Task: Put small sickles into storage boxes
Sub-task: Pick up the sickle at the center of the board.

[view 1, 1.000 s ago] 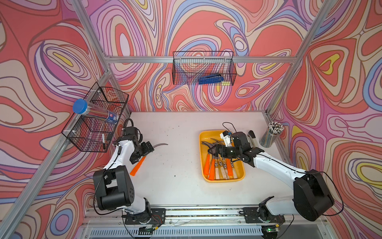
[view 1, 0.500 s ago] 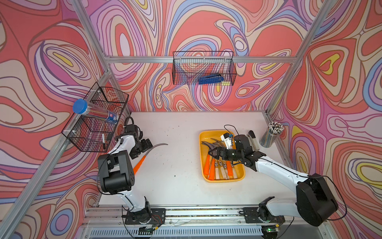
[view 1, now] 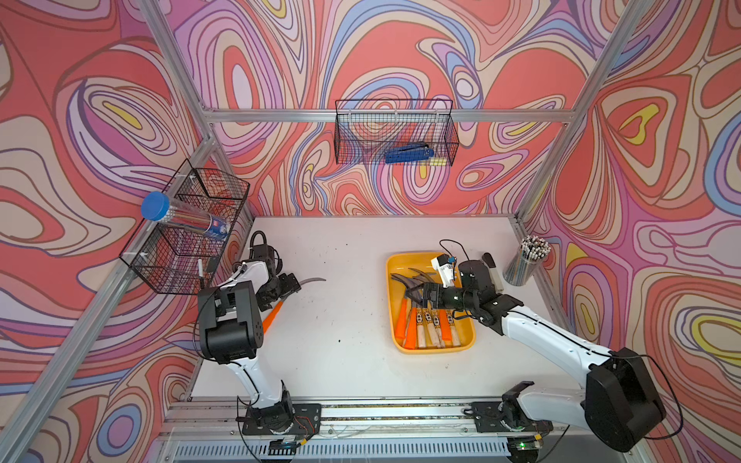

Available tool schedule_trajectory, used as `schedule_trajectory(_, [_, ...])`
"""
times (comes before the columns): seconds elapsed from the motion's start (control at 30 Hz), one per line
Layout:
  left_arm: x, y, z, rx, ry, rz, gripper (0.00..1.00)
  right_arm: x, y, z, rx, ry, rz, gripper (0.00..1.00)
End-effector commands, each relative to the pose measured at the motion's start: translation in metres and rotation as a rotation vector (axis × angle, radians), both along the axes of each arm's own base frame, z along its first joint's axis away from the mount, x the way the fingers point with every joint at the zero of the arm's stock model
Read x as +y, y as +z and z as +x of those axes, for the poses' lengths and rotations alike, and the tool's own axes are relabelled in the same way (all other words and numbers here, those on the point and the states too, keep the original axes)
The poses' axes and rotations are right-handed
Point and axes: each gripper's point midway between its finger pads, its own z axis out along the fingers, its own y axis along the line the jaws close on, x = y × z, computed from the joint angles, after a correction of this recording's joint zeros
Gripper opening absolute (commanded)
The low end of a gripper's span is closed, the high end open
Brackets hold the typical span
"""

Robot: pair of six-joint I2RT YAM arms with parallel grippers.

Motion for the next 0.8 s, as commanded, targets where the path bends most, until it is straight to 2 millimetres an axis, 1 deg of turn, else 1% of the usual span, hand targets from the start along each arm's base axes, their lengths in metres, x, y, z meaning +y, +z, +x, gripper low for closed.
schedule_trajectory(0.0, [-0.016,-0.013,-0.018,0.079,-0.016,0.02,1.0,-0.001,0.001,-0.004,-0.003,0.002,0.003,0.99])
schedule_trajectory(0.13, [-0.033,-0.015,-0.028,0.099,-0.03,0.023,1.0,-0.001,0.0,-0.004,-0.001,0.0,0.002,0.98])
schedule_trajectory(0.3, [-0.043,-0.013,-0.042,0.096,-0.014,-0.014,1.0,-0.001,0.0,-0.005,0.003,0.001,0.003,0.98])
schedule_trajectory(0.4, [-0.053,-0.012,-0.054,0.113,-0.021,-0.009,1.0,-0.001,-0.001,-0.004,0.002,-0.002,0.003,0.99])
schedule_trajectory(0.67, [-0.082,-0.004,-0.093,0.223,-0.101,0.076,0.99,0.002,-0.005,-0.002,0.018,-0.001,0.019,0.99])
schedule_trajectory(0.77, [-0.088,-0.005,-0.112,0.262,-0.111,0.07,0.93,0.003,-0.006,-0.002,0.021,-0.001,0.023,0.98])
